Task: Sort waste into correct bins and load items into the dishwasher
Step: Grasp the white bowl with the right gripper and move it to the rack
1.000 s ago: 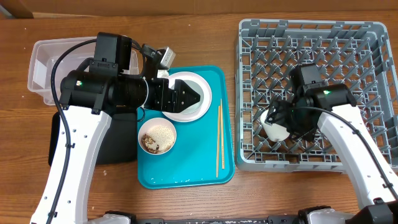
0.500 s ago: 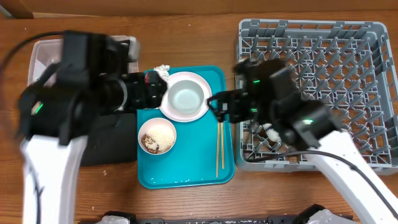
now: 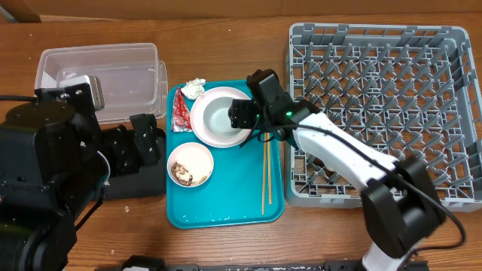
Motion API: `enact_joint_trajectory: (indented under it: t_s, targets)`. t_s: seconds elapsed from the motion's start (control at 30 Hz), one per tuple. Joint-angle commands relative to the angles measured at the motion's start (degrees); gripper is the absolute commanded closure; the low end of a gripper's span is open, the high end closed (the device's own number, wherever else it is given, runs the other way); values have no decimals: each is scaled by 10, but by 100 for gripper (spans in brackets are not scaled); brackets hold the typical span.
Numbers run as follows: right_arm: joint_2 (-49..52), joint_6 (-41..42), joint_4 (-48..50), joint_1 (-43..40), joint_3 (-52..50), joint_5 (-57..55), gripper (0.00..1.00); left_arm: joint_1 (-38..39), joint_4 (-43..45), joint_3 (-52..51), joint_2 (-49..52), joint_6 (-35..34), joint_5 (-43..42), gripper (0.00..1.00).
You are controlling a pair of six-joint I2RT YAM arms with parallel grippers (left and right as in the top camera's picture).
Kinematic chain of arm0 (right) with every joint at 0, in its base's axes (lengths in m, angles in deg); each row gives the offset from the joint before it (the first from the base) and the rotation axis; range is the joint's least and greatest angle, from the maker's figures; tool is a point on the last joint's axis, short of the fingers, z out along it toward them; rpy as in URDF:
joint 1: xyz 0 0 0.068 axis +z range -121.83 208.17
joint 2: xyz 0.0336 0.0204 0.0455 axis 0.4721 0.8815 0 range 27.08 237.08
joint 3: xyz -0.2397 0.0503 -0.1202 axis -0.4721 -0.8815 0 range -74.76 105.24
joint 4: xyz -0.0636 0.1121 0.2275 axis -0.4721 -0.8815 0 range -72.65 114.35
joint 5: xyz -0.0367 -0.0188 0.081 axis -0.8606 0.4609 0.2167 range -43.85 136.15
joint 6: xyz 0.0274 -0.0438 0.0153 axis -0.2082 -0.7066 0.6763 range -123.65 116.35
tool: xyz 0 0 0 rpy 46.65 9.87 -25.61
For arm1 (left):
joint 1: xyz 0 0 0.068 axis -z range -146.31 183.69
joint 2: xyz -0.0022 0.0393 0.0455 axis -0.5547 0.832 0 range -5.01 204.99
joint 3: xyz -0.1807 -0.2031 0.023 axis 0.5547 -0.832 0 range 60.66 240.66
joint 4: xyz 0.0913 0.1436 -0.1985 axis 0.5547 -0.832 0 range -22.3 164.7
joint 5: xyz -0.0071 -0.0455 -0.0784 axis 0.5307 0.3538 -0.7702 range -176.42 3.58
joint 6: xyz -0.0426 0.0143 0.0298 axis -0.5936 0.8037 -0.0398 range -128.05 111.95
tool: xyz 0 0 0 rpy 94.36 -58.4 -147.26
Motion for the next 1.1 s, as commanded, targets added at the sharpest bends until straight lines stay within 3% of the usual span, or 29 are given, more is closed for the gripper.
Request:
enact_joint_trajectory:
  t_s: [0.0, 0.2, 0.27, 0.33, 0.37, 0.53, 0.7, 0.9, 1.07]
  targets:
    - [35, 26, 23, -8, 8, 1, 33, -3, -12, 4, -2, -8, 18, 0]
    - [73, 26, 31, -4, 8, 17, 49, -3, -22, 3, 9, -8, 17, 0]
    - [76, 26, 32, -5, 8, 17, 66, -3, -22, 3, 15, -8, 17, 0]
    - [77, 26, 32, -5, 8, 17, 91, -3, -22, 3, 20, -8, 17, 0]
    - [77, 26, 30, -5, 8, 17, 96, -3, -22, 3, 23, -8, 17, 0]
    - [36, 26, 4, -19, 8, 5, 96, -3, -22, 3, 39, -8, 17, 0]
    - [-77, 26, -40, -36, 8, -82, 96, -3, -22, 3, 59, -8, 17, 0]
    - [-232, 24, -116, -46, 8, -325, 96, -3, -22, 3, 83, -8, 17, 0]
    - [-297, 22, -191, -61, 8, -563, 96, -3, -25, 3, 106, -8, 16, 0]
